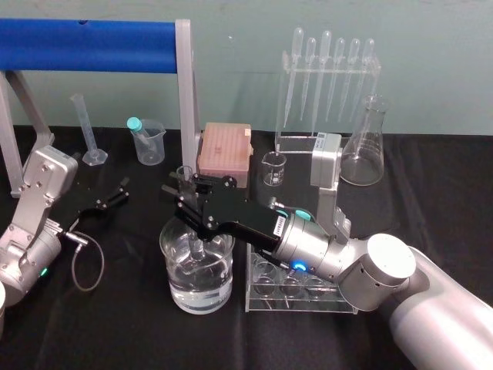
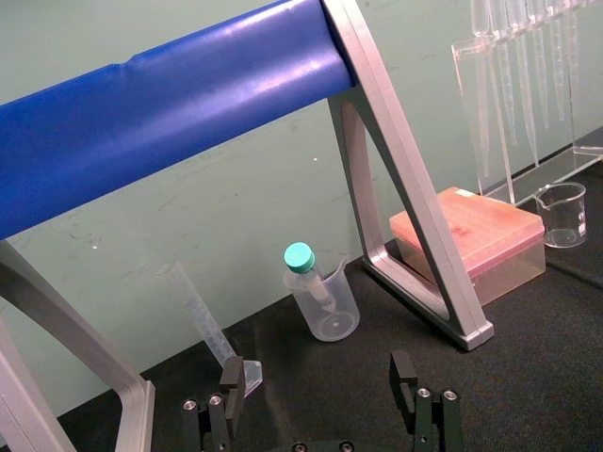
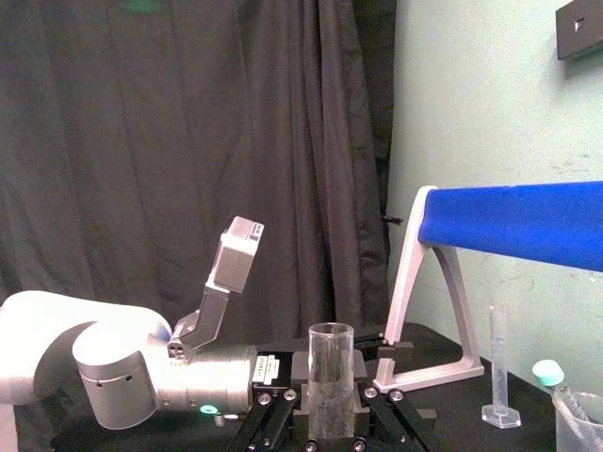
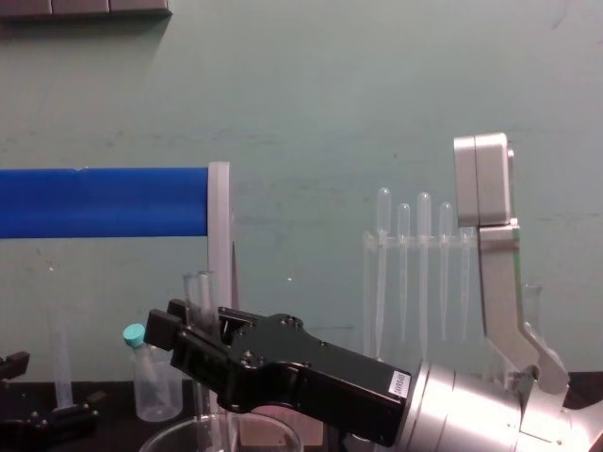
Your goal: Hold the test tube with one hand and immerse one end into the beaker, then return it to the test tube rack.
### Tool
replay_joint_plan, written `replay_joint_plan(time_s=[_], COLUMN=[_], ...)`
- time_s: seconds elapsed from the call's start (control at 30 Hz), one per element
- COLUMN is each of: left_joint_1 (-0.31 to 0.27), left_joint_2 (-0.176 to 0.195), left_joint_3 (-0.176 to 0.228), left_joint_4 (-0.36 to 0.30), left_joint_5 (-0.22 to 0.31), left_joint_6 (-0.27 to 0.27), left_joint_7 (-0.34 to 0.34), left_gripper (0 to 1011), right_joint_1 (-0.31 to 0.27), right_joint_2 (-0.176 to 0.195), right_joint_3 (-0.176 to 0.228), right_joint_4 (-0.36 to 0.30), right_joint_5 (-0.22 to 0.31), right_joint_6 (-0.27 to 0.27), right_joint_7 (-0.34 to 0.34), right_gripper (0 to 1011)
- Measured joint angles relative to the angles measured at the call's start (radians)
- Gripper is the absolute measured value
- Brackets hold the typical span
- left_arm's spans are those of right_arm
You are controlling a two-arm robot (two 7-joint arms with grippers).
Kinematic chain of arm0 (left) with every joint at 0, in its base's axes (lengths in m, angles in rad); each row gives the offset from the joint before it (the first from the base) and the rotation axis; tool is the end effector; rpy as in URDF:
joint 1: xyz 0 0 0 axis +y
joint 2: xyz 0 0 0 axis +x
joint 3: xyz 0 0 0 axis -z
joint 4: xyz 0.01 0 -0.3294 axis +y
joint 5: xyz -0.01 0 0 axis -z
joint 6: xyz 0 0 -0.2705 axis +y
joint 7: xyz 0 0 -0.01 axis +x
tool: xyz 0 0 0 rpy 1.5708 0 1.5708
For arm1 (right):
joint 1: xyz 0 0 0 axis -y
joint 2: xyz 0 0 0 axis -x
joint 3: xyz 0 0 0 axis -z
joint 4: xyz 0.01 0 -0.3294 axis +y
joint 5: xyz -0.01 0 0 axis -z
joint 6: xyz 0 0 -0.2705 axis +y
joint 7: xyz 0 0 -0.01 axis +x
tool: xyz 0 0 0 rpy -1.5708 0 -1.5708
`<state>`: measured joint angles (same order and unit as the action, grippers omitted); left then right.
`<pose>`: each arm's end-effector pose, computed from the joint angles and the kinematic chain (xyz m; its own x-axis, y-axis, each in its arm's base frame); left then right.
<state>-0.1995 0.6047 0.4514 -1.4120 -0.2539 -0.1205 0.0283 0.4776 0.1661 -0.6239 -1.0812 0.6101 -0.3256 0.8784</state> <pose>0.3283 0.1152 -0.3267 0.2923 0.8803 0.3737 -0.9553 0.2873 0.0703 0.4069 0.0673 -0.3360 0.9582 -0.2859 -0.0069 0.2780 0.9254 0.2574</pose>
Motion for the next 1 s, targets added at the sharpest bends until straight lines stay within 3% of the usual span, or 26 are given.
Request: replay_joint_plan(time_s=[1.0], left_joint_1=[0.000], left_joint_2=[0.000], left_joint_3=[0.000], left_joint_4=[0.000], left_joint_5=[0.000], left_joint_6=[0.000], left_joint_7=[0.000], left_gripper=[1000], right_joint_1=[0.000], right_joint_2=[0.000], right_joint_3=[0.000], right_joint_4=[0.000], right_joint_5=[0.000], right_joint_6=[0.000], right_joint_7=[0.000], right_gripper=[222])
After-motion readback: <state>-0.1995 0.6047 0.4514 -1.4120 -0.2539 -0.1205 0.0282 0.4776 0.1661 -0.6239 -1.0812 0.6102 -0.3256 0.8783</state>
